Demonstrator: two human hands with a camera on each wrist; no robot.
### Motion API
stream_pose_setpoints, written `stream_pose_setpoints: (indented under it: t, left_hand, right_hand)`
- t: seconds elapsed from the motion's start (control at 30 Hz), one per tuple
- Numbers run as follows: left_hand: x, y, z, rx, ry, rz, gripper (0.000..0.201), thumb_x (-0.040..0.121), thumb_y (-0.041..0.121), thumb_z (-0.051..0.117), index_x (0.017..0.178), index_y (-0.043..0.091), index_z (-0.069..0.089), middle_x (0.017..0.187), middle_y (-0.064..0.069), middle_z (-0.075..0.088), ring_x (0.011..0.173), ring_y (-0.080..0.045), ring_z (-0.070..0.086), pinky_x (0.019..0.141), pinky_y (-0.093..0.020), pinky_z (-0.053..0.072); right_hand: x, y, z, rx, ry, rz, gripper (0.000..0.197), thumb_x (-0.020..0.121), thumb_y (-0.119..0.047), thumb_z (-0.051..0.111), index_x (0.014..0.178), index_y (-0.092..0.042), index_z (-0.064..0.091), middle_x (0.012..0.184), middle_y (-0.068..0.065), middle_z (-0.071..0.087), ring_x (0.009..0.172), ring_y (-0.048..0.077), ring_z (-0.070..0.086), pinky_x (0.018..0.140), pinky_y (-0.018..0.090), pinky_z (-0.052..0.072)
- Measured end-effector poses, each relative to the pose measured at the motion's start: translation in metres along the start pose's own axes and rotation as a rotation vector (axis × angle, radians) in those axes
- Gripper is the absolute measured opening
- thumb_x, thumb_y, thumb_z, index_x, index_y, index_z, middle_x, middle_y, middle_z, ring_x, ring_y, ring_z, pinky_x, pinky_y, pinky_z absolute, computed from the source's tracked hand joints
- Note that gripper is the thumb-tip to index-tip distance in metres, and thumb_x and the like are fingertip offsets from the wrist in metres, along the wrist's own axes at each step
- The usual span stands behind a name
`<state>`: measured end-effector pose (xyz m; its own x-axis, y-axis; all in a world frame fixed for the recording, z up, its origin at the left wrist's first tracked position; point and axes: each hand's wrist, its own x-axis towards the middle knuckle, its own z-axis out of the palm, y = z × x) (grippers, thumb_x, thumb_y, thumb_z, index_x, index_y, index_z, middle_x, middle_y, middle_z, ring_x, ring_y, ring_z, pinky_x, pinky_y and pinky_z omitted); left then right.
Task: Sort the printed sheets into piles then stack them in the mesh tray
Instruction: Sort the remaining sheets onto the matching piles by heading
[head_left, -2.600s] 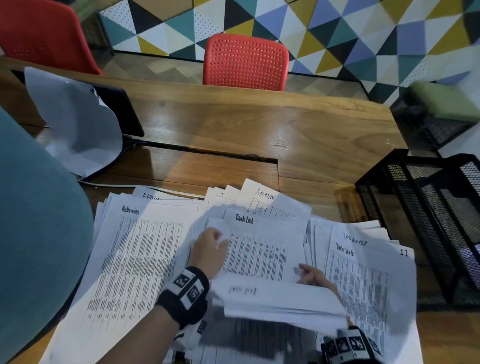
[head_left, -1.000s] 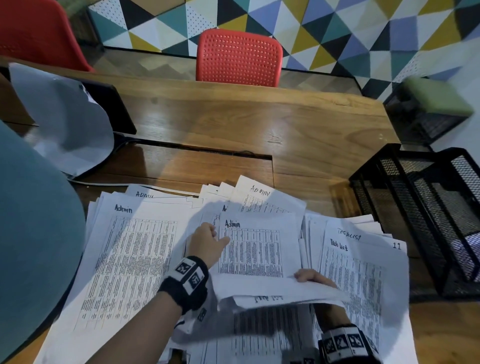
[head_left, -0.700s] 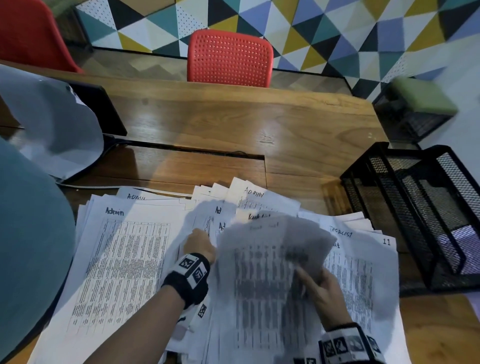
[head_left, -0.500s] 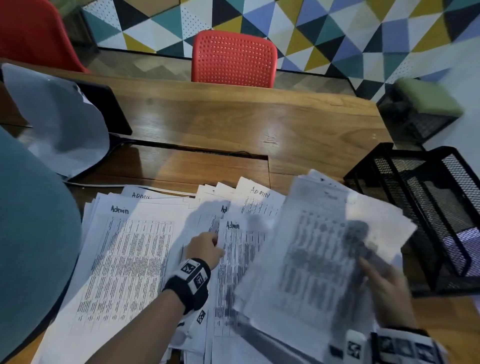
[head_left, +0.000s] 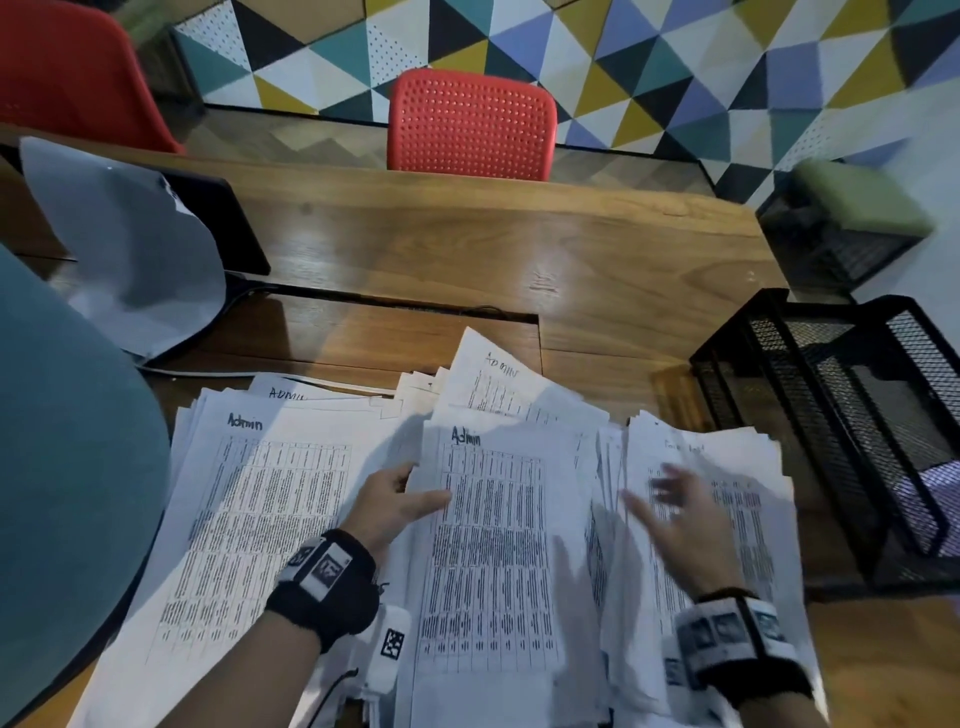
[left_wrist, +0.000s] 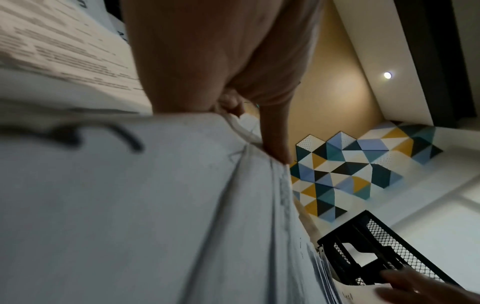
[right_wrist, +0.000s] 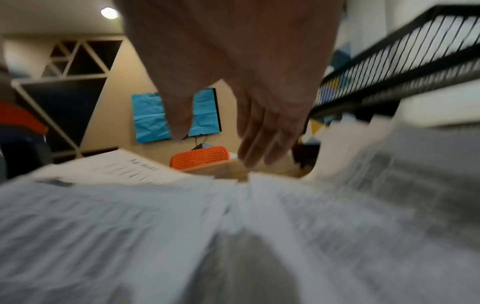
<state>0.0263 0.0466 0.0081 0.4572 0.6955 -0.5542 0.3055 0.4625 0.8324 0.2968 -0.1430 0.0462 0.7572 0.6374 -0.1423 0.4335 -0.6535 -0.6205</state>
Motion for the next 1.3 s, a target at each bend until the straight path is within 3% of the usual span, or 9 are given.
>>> stream_pose_setpoints:
  t: [0.13,0.27,0.47,0.6,0.8,0.93,1.07,1.2,1.3]
  left_hand:
    - [-0.006,-0.001,0.001,-0.027,0.038,-0.013,0.028,0.079,0.022,0.080,0.103,0.018,0.066,0.105,-0.001,0.071,0.106,-0.025,0.067,0.092,-0.037,0.052]
    - [-0.004,-0.014,0.000,0.064,0.134,-0.041,0.086,0.075,0.052,0.078,0.141,0.007,0.047,0.144,-0.007,0.051,0.132,-0.029,0.050,0.111,-0.049,0.039]
    - [0.004,-0.029,-0.003,0.077,0.183,-0.064,0.029,0.091,0.051,0.058,0.080,0.026,0.047,0.084,0.010,0.051,0.070,-0.010,0.050,0.069,-0.026,0.044]
    - [-0.003,-0.020,0.003,0.027,0.198,-0.093,0.039,0.102,0.037,0.049,0.131,0.013,0.055,0.119,-0.002,0.057,0.119,-0.026,0.053,0.101,-0.038,0.042]
    - [0.001,-0.030,-0.008,-0.047,0.257,-0.088,0.011,0.091,0.033,0.067,0.087,0.023,0.064,0.092,-0.003,0.071,0.080,-0.021,0.066,0.077,-0.032,0.052]
    - [-0.006,-0.019,-0.010,-0.100,0.248,-0.053,0.010,0.086,0.019,0.075,0.094,0.023,0.071,0.095,-0.007,0.075,0.087,-0.027,0.072,0.081,-0.042,0.060]
    - [-0.016,-0.010,-0.009,-0.191,-0.038,0.002,0.031,0.081,0.023,0.075,0.107,0.006,0.071,0.104,-0.010,0.077,0.101,-0.029,0.071,0.093,-0.044,0.055]
    - [-0.018,-0.006,-0.012,-0.307,-0.299,-0.049,0.072,0.062,0.026,0.091,0.113,-0.014,0.060,0.105,-0.017,0.075,0.095,-0.026,0.074,0.084,-0.035,0.060]
    - [-0.020,0.000,-0.012,-0.243,-0.492,-0.103,0.066,0.051,0.036,0.097,0.099,-0.002,0.073,0.101,-0.020,0.075,0.088,-0.028,0.074,0.082,-0.038,0.061]
  right_hand:
    - [-0.017,-0.017,0.065,0.118,-0.328,0.241,0.076,0.069,-0.053,0.078,0.124,-0.010,0.049,0.105,0.002,0.063,0.097,0.018,0.061,0.087,0.035,0.051]
    - [-0.020,-0.024,0.095,-0.026,-0.274,0.305,0.072,0.064,-0.054,0.081,0.112,-0.011,0.050,0.106,0.005,0.057,0.098,0.022,0.058,0.084,0.034,0.050]
    - [-0.018,-0.023,0.097,-0.167,-0.227,0.363,0.079,0.063,-0.054,0.081,0.116,-0.007,0.045,0.109,0.009,0.057,0.094,0.027,0.058,0.079,0.034,0.050]
    - [-0.021,-0.023,0.095,-0.191,-0.235,0.253,0.033,0.080,-0.040,0.071,0.082,-0.013,0.052,0.077,0.003,0.056,0.068,0.018,0.052,0.065,0.032,0.043]
    - [-0.030,-0.007,0.071,0.104,0.151,0.168,0.017,0.096,-0.023,0.053,0.085,-0.013,0.060,0.077,0.003,0.063,0.072,0.022,0.058,0.060,0.025,0.037]
    - [-0.032,0.014,0.064,0.387,-0.018,0.223,0.012,0.095,-0.011,0.052,0.093,-0.012,0.064,0.090,0.007,0.067,0.083,0.024,0.060,0.066,0.028,0.043]
    - [-0.037,0.015,0.071,0.598,-0.262,0.372,0.022,0.086,0.000,0.061,0.107,-0.005,0.060,0.100,0.015,0.067,0.093,0.031,0.062,0.077,0.040,0.050]
    - [-0.037,0.008,0.072,0.749,-0.301,0.347,0.052,0.079,-0.002,0.074,0.121,-0.014,0.047,0.111,0.004,0.061,0.100,0.015,0.060,0.079,0.027,0.046]
    - [-0.035,0.003,0.068,0.855,-0.398,0.320,0.066,0.066,-0.006,0.084,0.123,-0.014,0.052,0.113,0.008,0.069,0.101,0.024,0.066,0.089,0.038,0.052]
